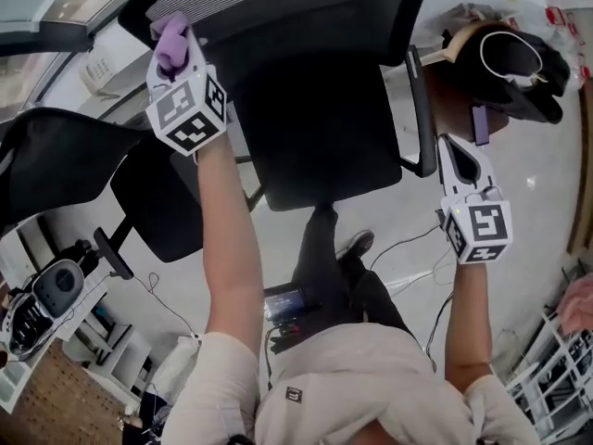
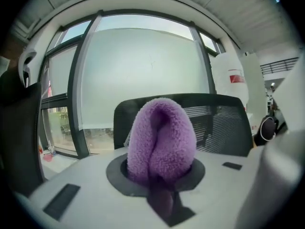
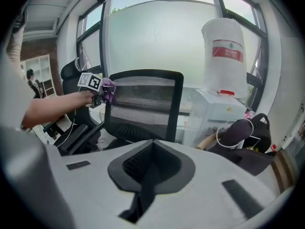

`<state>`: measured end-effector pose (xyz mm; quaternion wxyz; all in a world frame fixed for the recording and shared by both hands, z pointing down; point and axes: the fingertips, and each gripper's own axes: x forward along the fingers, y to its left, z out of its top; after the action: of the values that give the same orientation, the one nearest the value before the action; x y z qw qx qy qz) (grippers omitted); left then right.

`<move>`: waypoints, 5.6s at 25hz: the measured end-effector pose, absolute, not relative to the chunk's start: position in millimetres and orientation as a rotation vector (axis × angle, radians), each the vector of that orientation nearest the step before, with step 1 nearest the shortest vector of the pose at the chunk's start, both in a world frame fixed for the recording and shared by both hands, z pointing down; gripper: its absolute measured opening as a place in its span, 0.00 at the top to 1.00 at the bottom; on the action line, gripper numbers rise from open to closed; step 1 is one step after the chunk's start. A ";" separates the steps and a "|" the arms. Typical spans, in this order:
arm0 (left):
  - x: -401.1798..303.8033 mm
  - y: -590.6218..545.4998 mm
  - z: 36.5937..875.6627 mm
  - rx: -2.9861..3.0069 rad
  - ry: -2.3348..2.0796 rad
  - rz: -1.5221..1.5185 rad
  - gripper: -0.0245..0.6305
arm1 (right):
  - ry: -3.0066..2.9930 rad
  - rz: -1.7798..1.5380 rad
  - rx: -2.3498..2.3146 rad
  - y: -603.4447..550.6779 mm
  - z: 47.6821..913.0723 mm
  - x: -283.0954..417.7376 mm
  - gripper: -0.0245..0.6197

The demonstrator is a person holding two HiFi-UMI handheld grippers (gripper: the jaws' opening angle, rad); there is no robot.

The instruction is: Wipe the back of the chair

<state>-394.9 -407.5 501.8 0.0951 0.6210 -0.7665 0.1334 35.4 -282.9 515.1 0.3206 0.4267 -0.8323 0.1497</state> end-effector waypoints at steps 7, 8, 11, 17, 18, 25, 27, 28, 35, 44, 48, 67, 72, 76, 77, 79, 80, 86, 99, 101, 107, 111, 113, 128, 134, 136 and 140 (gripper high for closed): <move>-394.4 -411.5 502.9 1.860 -2.251 0.406 0.85 | -2.209 0.386 1.090 -286.9 513.1 13.3 0.97; -389.5 -415.2 504.2 1.867 -2.242 0.401 0.85 | -2.203 0.389 1.103 -286.4 512.7 17.5 0.97; -360.0 -432.6 508.6 1.919 -2.185 0.384 0.85 | -2.171 0.411 1.156 -282.7 514.1 39.1 0.97; -204.5 -484.3 519.2 2.155 -1.930 0.332 0.85 | -2.075 0.482 1.301 -265.1 522.1 116.6 0.97; -166.9 -491.7 522.4 2.213 -1.854 0.328 0.85 | -2.056 0.494 1.325 -260.5 524.2 130.3 0.97; -6.0 -508.8 541.7 2.465 -1.549 0.426 0.85 | -1.958 0.549 1.442 -230.0 527.7 193.1 0.97; -7.7 -508.1 541.1 2.461 -1.545 0.421 0.85 | -1.952 0.551 1.454 -225.5 527.0 199.2 0.97; -10.8 -507.1 540.0 2.459 -1.548 0.420 0.85 | -1.952 0.551 1.455 -223.9 527.1 200.1 0.97; -114.7 -488.3 540.3 2.316 -1.743 0.446 0.85 | -2.019 0.514 1.370 -231.4 526.3 162.0 0.97; -386.3 -396.1 535.5 1.855 -2.194 0.448 0.85 | -2.150 0.440 1.146 -243.9 530.6 60.5 0.97; -406.5 -382.0 532.2 1.830 -2.230 0.433 0.85 | -2.183 0.426 1.089 -242.4 530.5 27.6 0.97; -5.3 -485.7 585.9 2.393 -1.505 0.457 0.85 | -1.921 0.610 1.451 -190.1 553.5 191.3 0.97; 9.5 -485.9 583.8 2.402 -1.483 0.444 0.85 | -1.901 0.623 1.490 -179.7 550.1 208.6 0.97; 2.1 -484.6 581.6 2.410 -1.486 0.453 0.85 | -1.902 0.623 1.488 -178.2 548.7 203.1 0.97; 0.5 -484.6 581.3 2.410 -1.486 0.452 0.85 | -1.905 0.622 1.484 -179.0 548.4 200.4 0.97; -3.4 -484.4 580.9 2.411 -1.489 0.448 0.85 | -1.912 0.617 1.476 -181.1 548.3 195.3 0.97; -6.1 -483.8 580.6 2.412 -1.493 0.447 0.85 | -1.914 0.614 1.472 -182.0 548.6 193.1 0.97; -60.0 -476.2 588.1 2.345 -1.575 0.450 0.85 | -1.935 0.589 1.424 -187.1 552.6 172.8 0.97; -383.0 -382.2 576.4 1.876 -2.120 0.460 0.85 | -2.134 0.449 1.138 -226.6 541.1 38.5 0.97; -398.8 -371.3 575.4 1.841 -2.149 0.447 0.85 | -2.149 0.432 1.097 -228.6 542.5 27.5 0.97; -409.6 -361.6 578.9 1.822 -2.143 0.425 0.85 | -2.155 0.413 1.057 -224.6 543.8 10.2 0.97; -409.1 -363.0 578.4 1.827 -2.142 0.427 0.85 | -2.149 0.414 1.064 -226.4 544.1 14.4 0.97; -409.0 -363.3 578.6 1.822 -2.143 0.428 0.85 | -2.146 0.419 1.067 -226.4 544.3 16.4 0.97; -375.7 -350.4 546.6 1.879 -2.099 0.479 0.85 | -2.195 0.380 1.118 -230.7 501.8 32.3 0.97; -339.7 -322.0 494.6 1.993 -2.061 0.497 0.85 | -2.246 0.314 1.163 -228.8 449.6 41.2 0.97; -329.6 -309.5 472.9 2.029 -2.057 0.500 0.85 | -2.264 0.287 1.178 -226.3 430.0 45.3 0.97; -309.6 -283.9 421.7 2.102 -2.061 0.483 0.85 | -2.290 0.236 1.208 -216.4 392.3 59.5 0.97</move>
<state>-309.6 -283.9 421.7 0.0791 0.7024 -0.6887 0.1614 59.5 -216.4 392.3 0.2675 0.4479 -0.8486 0.0874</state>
